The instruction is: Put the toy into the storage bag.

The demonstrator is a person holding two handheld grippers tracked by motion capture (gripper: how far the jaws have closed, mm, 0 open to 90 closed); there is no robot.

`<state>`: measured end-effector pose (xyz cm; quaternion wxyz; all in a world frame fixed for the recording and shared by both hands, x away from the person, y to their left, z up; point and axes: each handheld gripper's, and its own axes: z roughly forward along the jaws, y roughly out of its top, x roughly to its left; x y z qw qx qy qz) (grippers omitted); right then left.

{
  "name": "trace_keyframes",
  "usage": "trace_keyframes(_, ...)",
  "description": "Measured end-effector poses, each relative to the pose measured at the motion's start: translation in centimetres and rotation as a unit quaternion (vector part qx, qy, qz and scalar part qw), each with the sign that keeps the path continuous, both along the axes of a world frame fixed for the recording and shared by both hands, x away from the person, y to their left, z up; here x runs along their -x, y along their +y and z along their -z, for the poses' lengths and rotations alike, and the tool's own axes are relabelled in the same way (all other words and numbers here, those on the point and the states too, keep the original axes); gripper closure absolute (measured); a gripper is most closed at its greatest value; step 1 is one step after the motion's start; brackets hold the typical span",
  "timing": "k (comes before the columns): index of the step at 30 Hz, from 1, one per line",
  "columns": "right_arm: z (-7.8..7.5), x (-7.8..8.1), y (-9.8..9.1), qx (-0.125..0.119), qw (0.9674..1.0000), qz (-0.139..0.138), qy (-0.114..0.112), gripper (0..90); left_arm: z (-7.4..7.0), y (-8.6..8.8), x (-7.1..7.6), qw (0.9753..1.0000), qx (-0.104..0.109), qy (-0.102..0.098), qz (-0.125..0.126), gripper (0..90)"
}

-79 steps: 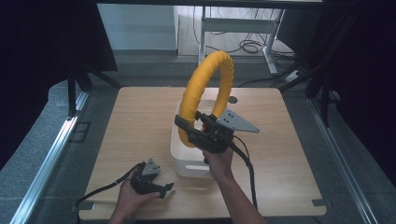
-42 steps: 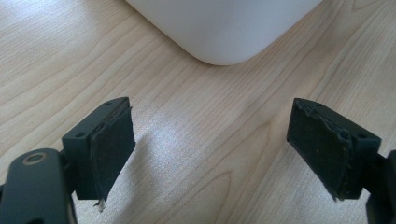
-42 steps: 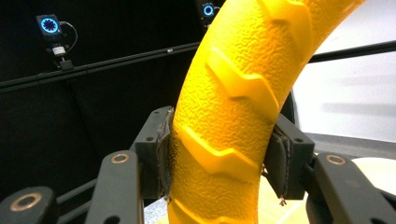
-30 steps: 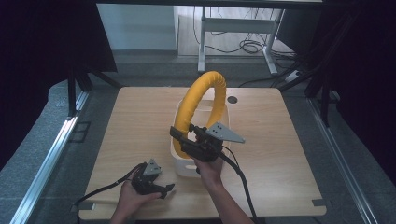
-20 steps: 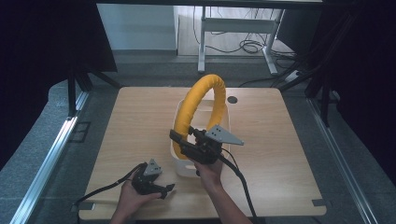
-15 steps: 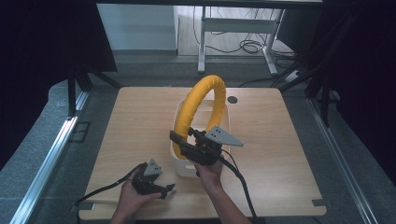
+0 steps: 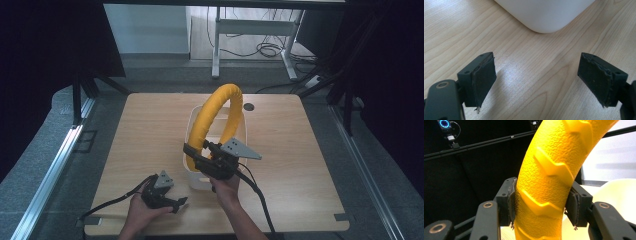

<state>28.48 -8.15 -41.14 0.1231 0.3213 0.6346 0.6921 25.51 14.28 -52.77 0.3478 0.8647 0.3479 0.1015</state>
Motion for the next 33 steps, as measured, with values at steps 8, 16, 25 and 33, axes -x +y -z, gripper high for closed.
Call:
trace_keyframes(8, 0.3, 0.3, -0.1, 0.013, 0.9999, -0.001, 0.010, 48.0, 0.0, 0.0, 0.0, 1.0000, 0.000, 0.000, -0.001, 15.1)
trace_keyframes(16, 0.7, 0.4, -0.2, 0.030, 0.9993, -0.004, 0.024, 48.4, 0.0, 0.0, 0.0, 1.0000, 0.000, 0.000, 0.000, 15.1)
trace_keyframes(25, 1.2, 0.5, -0.3, 0.042, 0.9982, -0.005, 0.042, 48.1, 0.0, 0.0, 0.0, 1.0000, 0.000, 0.001, 0.000, 15.1)
trace_keyframes(33, 0.9, 0.2, -0.8, 0.051, 0.9970, 0.000, 0.059, 33.5, 0.1, -0.1, 0.0, 1.0000, 0.001, 0.002, 0.001, 15.1)
